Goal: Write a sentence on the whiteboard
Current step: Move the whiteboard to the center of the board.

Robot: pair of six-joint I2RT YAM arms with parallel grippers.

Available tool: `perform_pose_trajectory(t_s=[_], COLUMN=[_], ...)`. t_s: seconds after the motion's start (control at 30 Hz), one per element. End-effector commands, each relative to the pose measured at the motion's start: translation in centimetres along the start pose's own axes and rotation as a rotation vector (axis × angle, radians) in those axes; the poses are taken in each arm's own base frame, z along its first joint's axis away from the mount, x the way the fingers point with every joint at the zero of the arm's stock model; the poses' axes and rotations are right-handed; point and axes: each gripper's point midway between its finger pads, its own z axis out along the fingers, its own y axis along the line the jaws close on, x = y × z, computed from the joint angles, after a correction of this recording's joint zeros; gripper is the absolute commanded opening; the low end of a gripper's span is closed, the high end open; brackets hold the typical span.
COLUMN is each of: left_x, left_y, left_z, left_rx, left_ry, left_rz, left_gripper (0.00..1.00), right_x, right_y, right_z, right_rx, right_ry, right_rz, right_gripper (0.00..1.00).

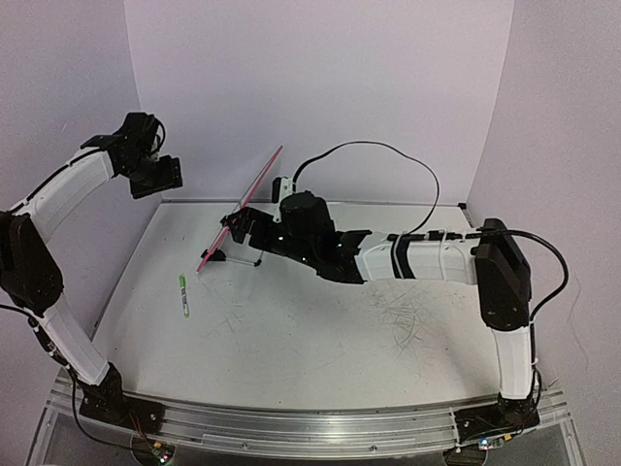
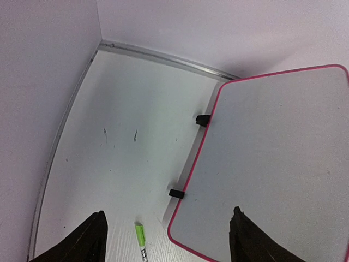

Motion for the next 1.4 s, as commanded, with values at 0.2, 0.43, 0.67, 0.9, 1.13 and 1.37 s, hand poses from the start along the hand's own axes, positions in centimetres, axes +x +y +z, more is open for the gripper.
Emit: perform_pose_trajectory(t_s=[0.2,0.43,0.67,0.9,1.13,1.37], left_x=[6.6,7.9,9.7,13.1,17.9,21.5], left_y=[1.6,2.3,2.5,2.8,1.5,-3.2], left_z=[10.8,16.4,21.6,23.5,21.4,18.4], left_rx=[0.208,0.189,0.18,0.163,0.163,0.227], left_ry=[0.106,0.119,0.194,0.279,0.365,0.418], left_rz=[-0.218,-0.253,-0.263,-0.26,-0.226,-0.151], left_gripper=[0.71,0.66,0.59,0.46,0.3,0.23], right_x=[-0.4,-1.3,-1.9,-2.5,-4.0,-4.7], right_y=[1.9,2.5,1.5,1.5,1.8,1.4], right_z=[2.7,4.5,5.0,4.8,3.1,1.1], right_rx=[0.121,0.155,0.221,0.256,0.287,0.315], right_ry=[-0.192,-0.28,-0.359,-0.399,-0.418,-0.398], right_rz=[-0.003,-0.032,-0.039,-0.075,-0.096,-0.14], right_gripper=[0.89,0.86,0.72,0.56,0.33,0.17])
